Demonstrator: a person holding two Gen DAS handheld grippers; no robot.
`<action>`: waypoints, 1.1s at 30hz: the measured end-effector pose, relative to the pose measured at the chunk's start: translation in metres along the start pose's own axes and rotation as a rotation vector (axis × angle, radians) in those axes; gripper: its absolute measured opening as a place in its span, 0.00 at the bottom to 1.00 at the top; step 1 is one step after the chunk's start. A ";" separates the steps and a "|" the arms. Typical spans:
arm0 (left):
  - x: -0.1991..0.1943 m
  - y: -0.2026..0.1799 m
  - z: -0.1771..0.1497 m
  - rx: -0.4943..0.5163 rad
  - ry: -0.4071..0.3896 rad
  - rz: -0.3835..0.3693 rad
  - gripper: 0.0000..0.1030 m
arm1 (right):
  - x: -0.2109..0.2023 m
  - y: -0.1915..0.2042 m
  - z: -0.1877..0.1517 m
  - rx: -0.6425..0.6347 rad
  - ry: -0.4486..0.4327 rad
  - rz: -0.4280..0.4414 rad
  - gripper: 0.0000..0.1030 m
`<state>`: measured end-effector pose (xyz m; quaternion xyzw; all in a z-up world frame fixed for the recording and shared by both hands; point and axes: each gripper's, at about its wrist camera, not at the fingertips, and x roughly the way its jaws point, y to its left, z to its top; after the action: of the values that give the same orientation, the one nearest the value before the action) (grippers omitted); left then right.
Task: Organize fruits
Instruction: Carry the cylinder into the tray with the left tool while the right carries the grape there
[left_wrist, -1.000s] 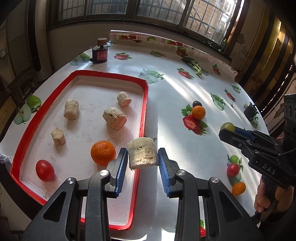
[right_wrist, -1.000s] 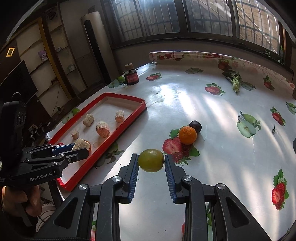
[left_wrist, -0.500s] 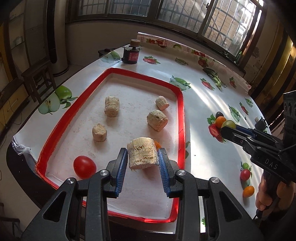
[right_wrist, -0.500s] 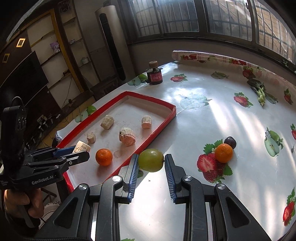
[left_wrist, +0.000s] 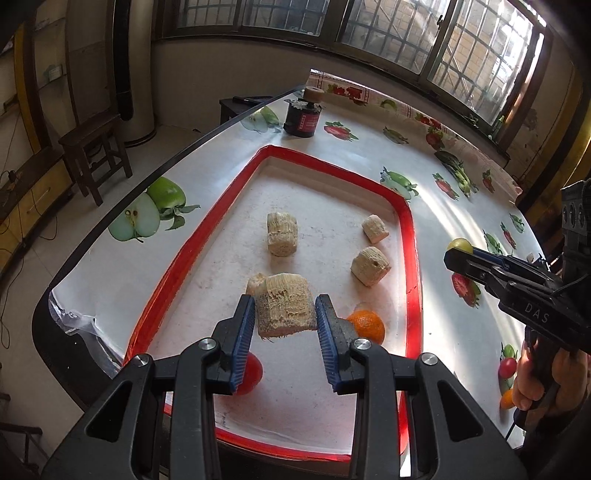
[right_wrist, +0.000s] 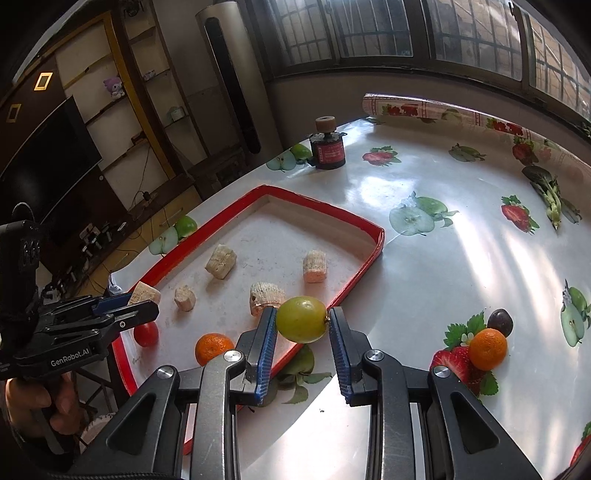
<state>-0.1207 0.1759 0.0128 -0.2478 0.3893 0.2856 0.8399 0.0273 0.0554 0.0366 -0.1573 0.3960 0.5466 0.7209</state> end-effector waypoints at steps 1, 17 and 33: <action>0.002 0.001 0.003 0.001 0.001 0.001 0.30 | 0.004 0.000 0.003 0.002 0.003 0.000 0.28; 0.038 0.016 0.040 0.010 0.053 0.011 0.30 | 0.062 -0.004 0.057 -0.003 0.038 -0.003 0.28; 0.068 0.031 0.046 -0.024 0.114 0.022 0.30 | 0.129 0.014 0.077 -0.070 0.128 -0.010 0.28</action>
<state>-0.0820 0.2470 -0.0213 -0.2695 0.4356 0.2849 0.8102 0.0568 0.1965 -0.0078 -0.2188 0.4210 0.5454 0.6910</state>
